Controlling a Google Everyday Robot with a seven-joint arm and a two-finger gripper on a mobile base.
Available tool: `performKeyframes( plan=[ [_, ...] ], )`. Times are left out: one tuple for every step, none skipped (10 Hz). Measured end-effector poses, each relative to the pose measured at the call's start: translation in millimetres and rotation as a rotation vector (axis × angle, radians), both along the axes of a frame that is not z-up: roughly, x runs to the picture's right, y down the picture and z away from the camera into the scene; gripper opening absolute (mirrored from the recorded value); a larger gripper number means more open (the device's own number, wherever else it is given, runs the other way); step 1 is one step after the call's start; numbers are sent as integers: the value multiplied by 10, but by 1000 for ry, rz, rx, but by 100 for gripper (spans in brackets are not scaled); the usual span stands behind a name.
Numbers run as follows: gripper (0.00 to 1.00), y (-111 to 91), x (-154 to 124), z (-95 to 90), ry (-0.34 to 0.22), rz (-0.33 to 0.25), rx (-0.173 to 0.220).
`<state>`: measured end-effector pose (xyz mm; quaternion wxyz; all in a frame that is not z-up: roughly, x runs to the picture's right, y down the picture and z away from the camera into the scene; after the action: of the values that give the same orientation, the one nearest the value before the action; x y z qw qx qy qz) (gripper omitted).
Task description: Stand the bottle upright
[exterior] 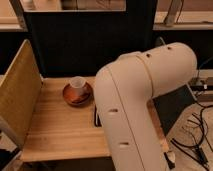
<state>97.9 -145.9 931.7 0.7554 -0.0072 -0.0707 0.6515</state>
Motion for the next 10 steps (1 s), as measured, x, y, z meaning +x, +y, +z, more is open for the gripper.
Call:
performKeyframes(
  plan=[
    [72, 0, 1, 0, 0, 0, 0],
    [78, 1, 3, 0, 0, 0, 0],
    [80, 0, 2, -1, 0, 0, 0],
    [80, 0, 3, 0, 0, 0, 0],
    [80, 0, 3, 0, 0, 0, 0],
    [80, -1, 2, -1, 0, 0, 0],
    [80, 0, 3, 0, 0, 0, 0],
    [80, -1, 2, -1, 0, 0, 0],
    [80, 0, 2, 0, 0, 0, 0],
    [80, 0, 3, 0, 0, 0, 0]
  ],
)
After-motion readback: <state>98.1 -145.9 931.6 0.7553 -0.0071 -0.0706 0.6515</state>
